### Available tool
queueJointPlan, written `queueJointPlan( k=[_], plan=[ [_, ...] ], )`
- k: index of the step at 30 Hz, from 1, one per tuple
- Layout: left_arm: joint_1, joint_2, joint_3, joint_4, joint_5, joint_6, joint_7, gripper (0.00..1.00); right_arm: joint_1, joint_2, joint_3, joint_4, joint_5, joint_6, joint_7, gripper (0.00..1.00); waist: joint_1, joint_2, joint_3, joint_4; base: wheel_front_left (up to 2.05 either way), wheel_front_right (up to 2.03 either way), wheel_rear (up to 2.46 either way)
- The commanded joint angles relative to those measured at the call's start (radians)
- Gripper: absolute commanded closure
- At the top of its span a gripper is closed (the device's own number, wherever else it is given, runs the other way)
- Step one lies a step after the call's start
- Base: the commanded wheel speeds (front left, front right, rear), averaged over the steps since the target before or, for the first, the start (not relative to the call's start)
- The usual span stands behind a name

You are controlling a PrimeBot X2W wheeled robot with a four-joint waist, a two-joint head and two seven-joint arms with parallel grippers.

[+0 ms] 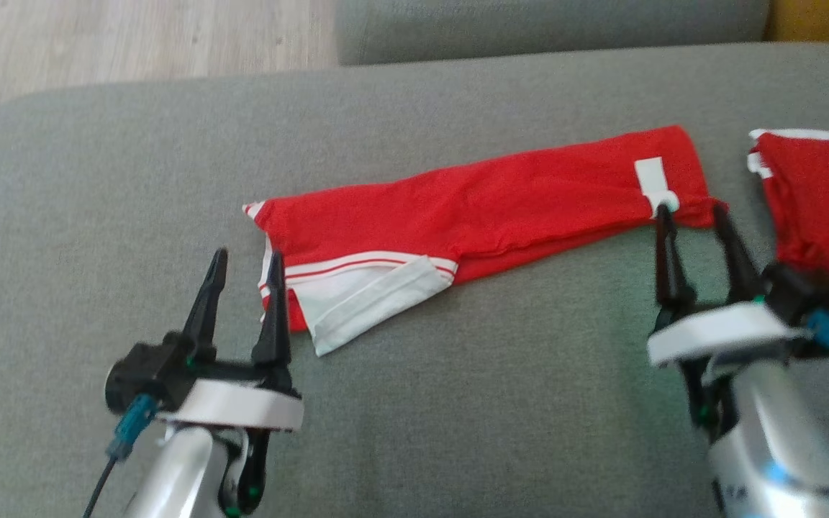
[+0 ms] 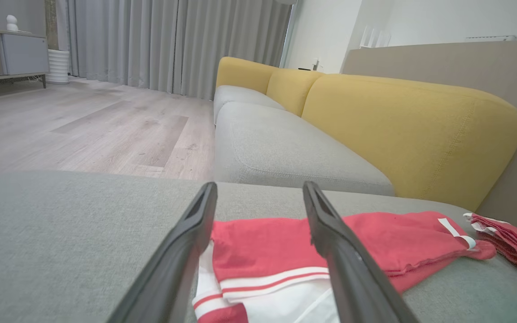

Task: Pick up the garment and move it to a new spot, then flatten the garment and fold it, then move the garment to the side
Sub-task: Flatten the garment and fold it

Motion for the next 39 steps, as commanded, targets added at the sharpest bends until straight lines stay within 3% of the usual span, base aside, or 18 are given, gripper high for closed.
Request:
queueJointPlan(
  k=[1, 3, 9, 15, 20, 27, 28, 29, 39],
  plan=[
    [-0.059, 0.000, 0.043, -0.026, 0.014, -0.008, -0.009, 0.00, -0.074, 0.007, 0.005, -0.020, -0.026, 0.007, -0.001, 0.00, -0.0001, 0.0000, 0.030, 0.017, 0.00, 0.00, 0.00],
    [-0.077, -0.009, 0.043, -0.023, 0.029, -0.020, -0.009, 0.00, -0.122, 0.007, -0.036, 0.009, -0.073, 0.007, 0.016, 0.00, -0.0001, 0.0000, 0.057, 0.030, 0.00, 0.00, 0.00],
    [-0.130, -0.039, 0.043, -0.012, 0.063, -0.051, -0.009, 0.00, -0.304, 0.007, -0.293, 0.200, -0.215, 0.007, 0.135, 0.00, -0.0001, 0.0000, 0.135, 0.082, 0.00, 0.00, 0.00],
    [-0.152, -0.055, 0.048, -0.007, 0.079, -0.069, -0.009, 0.00, -0.387, 0.002, -0.454, 0.351, -0.368, 0.007, 0.187, 0.00, -0.0001, 0.0000, 0.163, 0.111, 0.00, 0.00, 0.00],
    [-0.163, -0.065, 0.053, -0.010, 0.088, -0.077, -0.009, 0.00, -0.428, -0.005, -0.543, 0.436, -0.468, 0.007, 0.199, 0.00, -0.0001, 0.0000, 0.181, 0.122, 0.00, 0.00, 0.00],
    [-0.170, -0.074, 0.058, -0.011, 0.099, -0.082, -0.010, 0.00, -0.472, -0.006, -0.590, 0.524, -0.539, 0.007, 0.193, 0.00, -0.0001, 0.0000, 0.200, 0.121, 0.00, 0.00, 0.00],
    [-0.170, -0.075, 0.059, -0.011, 0.100, -0.082, -0.010, 0.00, -0.479, -0.008, -0.590, 0.539, -0.544, 0.007, 0.197, 0.39, -0.0001, 0.0000, 0.201, 0.120, 0.00, 0.00, 0.00],
    [-0.171, -0.076, 0.060, -0.011, 0.102, -0.083, -0.010, 0.00, -0.484, -0.010, -0.587, 0.552, -0.549, 0.007, 0.196, 1.00, -0.0001, 0.0000, 0.201, 0.119, 0.00, 0.00, 0.00],
    [-0.154, -0.080, 0.085, -0.002, 0.110, -0.089, -0.010, 0.00, -0.535, -0.063, -0.567, 0.578, -0.510, 0.007, 0.132, 1.00, -0.0001, 0.0000, 0.147, 0.086, 0.00, 0.00, 0.00]
  ],
)
